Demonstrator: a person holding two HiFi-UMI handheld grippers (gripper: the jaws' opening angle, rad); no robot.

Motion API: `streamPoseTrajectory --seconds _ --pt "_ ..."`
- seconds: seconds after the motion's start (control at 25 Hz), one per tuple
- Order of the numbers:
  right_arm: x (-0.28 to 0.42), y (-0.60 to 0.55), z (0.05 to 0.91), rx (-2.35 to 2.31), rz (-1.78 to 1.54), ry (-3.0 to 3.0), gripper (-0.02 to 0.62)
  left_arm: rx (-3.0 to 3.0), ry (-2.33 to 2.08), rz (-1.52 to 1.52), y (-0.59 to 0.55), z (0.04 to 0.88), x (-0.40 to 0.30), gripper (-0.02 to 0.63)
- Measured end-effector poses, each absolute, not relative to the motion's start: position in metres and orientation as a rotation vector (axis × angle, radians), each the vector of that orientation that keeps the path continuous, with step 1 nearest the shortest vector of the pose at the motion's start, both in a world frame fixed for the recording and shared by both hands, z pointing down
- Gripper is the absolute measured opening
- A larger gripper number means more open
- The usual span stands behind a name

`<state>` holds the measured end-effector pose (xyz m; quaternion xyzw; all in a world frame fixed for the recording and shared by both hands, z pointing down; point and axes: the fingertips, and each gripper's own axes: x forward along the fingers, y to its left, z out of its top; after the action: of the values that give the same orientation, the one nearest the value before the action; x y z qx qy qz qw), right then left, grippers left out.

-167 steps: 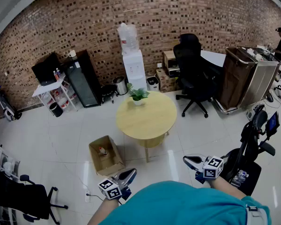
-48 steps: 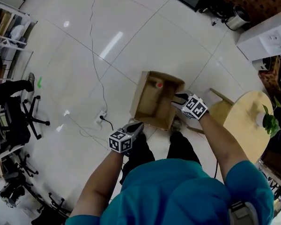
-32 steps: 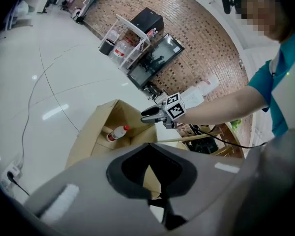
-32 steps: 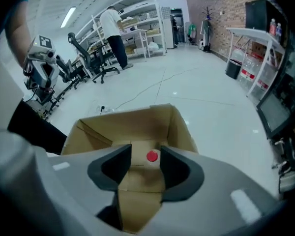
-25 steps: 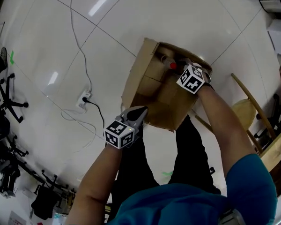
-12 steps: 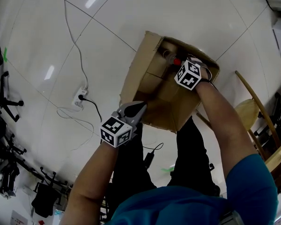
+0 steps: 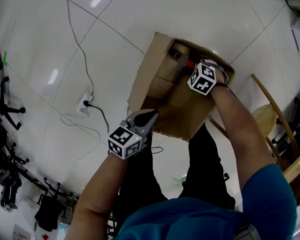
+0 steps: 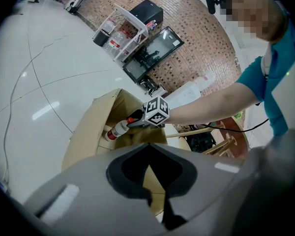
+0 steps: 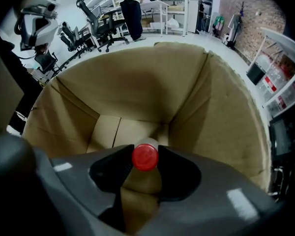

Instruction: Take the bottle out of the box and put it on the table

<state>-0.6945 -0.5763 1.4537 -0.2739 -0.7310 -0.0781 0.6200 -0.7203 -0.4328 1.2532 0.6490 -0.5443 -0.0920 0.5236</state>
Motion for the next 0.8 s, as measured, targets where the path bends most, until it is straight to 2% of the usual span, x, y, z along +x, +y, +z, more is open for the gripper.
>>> streamPoseTrajectory --seconds 0.48,0.8 --pt "-0.676 -0.574 1.413 -0.675 -0.192 -1.696 0.149 1.579 -1.341 -0.223 -0.446 1.222 -0.707 -0.002" --pt "-0.672 -0.561 1.328 -0.676 -0.2 -1.764 0.149 1.606 -1.422 -0.226 -0.436 1.156 -0.689 -0.002"
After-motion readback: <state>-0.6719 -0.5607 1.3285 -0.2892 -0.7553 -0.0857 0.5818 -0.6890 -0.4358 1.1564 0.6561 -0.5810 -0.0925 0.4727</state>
